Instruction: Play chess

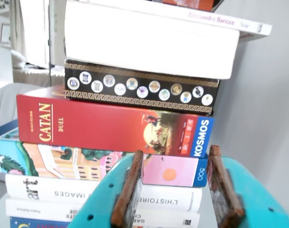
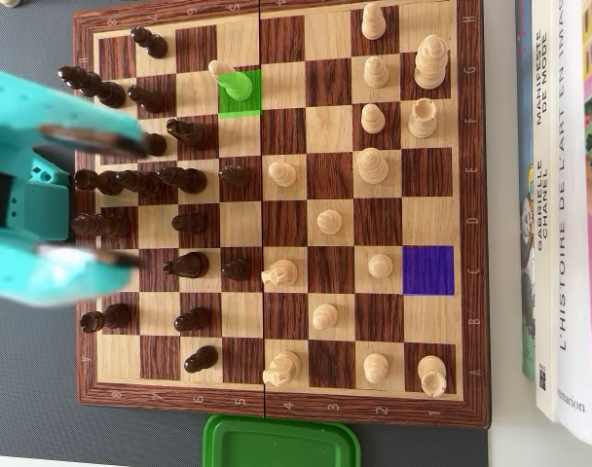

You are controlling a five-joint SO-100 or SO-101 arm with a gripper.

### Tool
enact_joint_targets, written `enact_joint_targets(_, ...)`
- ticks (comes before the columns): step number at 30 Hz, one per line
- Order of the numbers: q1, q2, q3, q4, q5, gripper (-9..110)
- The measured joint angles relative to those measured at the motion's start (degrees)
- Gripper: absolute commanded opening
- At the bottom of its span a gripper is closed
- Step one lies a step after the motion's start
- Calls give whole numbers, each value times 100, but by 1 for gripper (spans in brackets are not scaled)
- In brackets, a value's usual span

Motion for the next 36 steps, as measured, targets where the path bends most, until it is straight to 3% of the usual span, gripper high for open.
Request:
enact_joint_targets(18,70,2013,1494,-2742,-220,19)
enact_joint_targets(36,70,2153,1854,-6513,-220,19)
